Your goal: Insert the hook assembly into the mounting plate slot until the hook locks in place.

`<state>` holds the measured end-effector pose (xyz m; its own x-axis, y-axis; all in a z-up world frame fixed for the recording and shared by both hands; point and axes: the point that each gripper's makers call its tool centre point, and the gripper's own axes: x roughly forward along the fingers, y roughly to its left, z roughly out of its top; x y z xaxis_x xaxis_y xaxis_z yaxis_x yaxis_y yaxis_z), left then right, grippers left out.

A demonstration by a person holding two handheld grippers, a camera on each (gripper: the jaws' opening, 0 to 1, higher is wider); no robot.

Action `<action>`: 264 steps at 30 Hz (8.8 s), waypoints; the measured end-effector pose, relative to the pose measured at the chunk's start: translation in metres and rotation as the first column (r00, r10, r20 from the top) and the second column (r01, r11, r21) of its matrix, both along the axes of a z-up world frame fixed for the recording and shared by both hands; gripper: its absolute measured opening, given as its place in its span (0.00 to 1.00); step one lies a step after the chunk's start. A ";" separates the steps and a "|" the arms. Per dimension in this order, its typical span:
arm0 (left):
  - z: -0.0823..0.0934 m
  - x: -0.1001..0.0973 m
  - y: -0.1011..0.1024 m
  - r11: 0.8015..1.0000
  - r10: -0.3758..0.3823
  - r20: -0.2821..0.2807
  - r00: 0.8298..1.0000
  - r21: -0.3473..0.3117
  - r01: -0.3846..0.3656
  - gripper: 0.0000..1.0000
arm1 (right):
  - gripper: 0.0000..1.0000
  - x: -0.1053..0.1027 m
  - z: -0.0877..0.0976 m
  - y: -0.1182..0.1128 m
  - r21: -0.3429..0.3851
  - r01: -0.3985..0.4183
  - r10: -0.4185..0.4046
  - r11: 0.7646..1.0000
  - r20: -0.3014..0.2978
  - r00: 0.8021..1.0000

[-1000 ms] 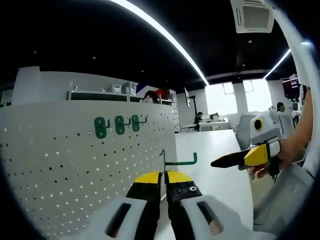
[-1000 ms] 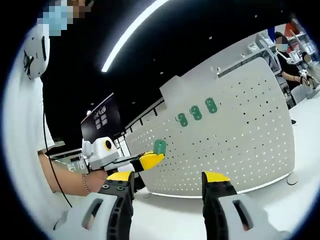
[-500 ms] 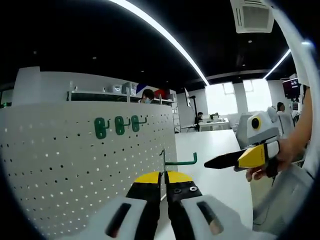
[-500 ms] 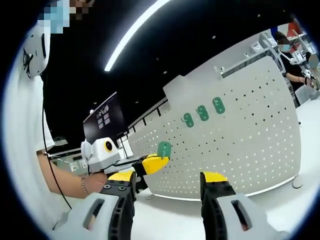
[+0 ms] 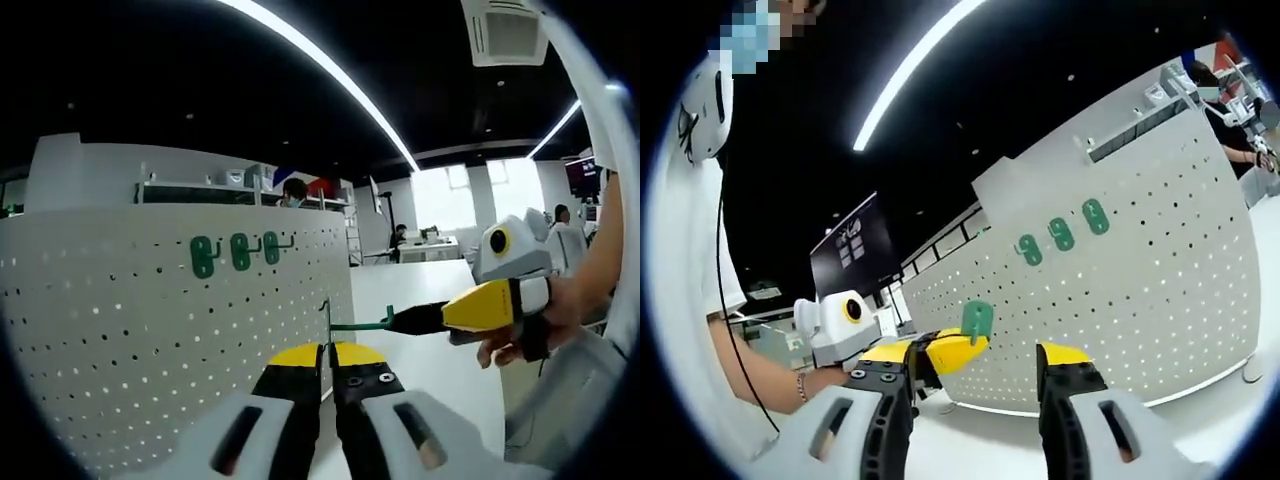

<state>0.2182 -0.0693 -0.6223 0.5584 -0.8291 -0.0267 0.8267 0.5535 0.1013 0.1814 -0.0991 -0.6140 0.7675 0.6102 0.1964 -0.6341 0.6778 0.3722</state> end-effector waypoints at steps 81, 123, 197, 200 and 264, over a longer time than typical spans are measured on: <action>-0.003 -0.012 -0.006 1.000 0.028 -0.009 1.000 0.013 -0.028 0.03 | 0.02 0.021 0.003 0.019 0.039 0.033 -0.032 0.999 -0.033 0.999; -0.018 -0.014 -0.005 0.999 0.035 -0.096 0.995 0.019 -0.034 0.22 | 0.00 0.020 0.000 0.026 -0.024 0.015 -0.016 1.000 -0.044 0.999; -0.052 -0.005 0.015 0.993 0.101 -0.200 0.975 0.075 -0.087 0.88 | 0.00 0.054 0.009 -0.023 -0.335 0.282 -0.281 0.899 0.053 0.958; -0.052 -0.005 0.021 0.992 0.113 -0.199 0.973 0.078 -0.099 0.88 | 0.00 0.058 0.011 -0.026 -0.330 0.290 -0.289 0.898 0.052 0.956; -0.060 -0.023 0.058 0.982 0.180 -0.220 0.959 0.087 -0.165 0.87 | 0.00 0.144 0.064 -0.123 -0.301 0.503 -0.471 0.810 0.175 0.864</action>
